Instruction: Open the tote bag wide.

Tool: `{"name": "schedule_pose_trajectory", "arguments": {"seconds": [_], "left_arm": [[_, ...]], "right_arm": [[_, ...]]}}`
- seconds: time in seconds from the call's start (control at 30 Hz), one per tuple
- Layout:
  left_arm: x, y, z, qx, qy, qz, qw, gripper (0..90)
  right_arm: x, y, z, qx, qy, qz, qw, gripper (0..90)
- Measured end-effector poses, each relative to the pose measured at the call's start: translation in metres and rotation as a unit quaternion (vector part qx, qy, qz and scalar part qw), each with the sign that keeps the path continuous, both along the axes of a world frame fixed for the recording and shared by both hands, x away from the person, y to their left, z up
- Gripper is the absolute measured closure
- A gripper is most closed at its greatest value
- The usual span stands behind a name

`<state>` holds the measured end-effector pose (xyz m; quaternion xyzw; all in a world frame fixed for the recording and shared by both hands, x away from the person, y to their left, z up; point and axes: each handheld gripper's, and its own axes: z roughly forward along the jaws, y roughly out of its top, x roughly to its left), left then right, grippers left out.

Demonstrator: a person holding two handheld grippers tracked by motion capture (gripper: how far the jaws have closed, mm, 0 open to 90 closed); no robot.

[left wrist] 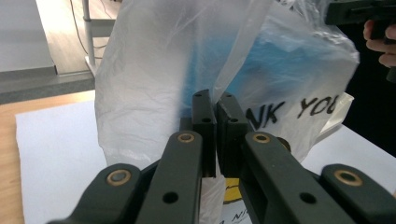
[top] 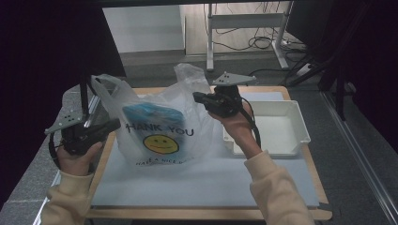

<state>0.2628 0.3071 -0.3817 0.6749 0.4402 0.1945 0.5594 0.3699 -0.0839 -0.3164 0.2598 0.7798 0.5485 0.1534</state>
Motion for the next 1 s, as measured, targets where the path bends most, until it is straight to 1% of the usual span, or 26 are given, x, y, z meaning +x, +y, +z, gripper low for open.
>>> {"name": "schedule_pose_trajectory", "arguments": {"seconds": [0.13,0.33,0.43,0.47,0.6,0.63,0.73,0.9,1.0], "left_arm": [[-0.003,0.002,-0.006,0.001,0.006,-0.001,1.0,87.7],[-0.003,0.003,-0.017,0.002,0.019,-0.003,0.9998,87.8],[-0.001,0.001,-0.022,0.003,0.025,-0.002,0.9997,88.0],[0.0,0.0,-0.024,-0.001,0.029,0.0,0.9996,88.0],[0.004,-0.002,-0.032,0.004,0.039,-0.002,0.9992,88.3],[0.004,-0.003,-0.033,0.003,0.041,0.0,0.9992,88.3],[0.006,-0.004,-0.036,0.002,0.044,0.002,0.999,88.4],[0.006,-0.003,-0.039,0.001,0.048,0.005,0.9988,88.6],[0.008,-0.001,-0.041,0.004,0.052,0.004,0.9986,88.7]], "right_arm": [[-0.011,0.0,-0.008,-0.003,0.002,0.013,0.9999,89.3],[-0.018,-0.006,-0.022,-0.005,0.011,0.016,0.9998,89.3],[-0.018,-0.01,-0.029,-0.007,0.016,0.014,0.9998,89.3],[-0.018,-0.011,-0.032,-0.007,0.019,0.012,0.9997,89.3],[-0.018,-0.014,-0.043,-0.012,0.027,0.01,0.9995,89.3],[-0.018,-0.014,-0.046,-0.013,0.03,0.01,0.9994,89.3],[-0.017,-0.015,-0.053,-0.012,0.038,0.009,0.9992,89.2],[-0.016,-0.014,-0.061,-0.017,0.043,0.008,0.9989,89.2],[-0.015,-0.015,-0.066,-0.017,0.047,0.004,0.9987,89.2]]}}
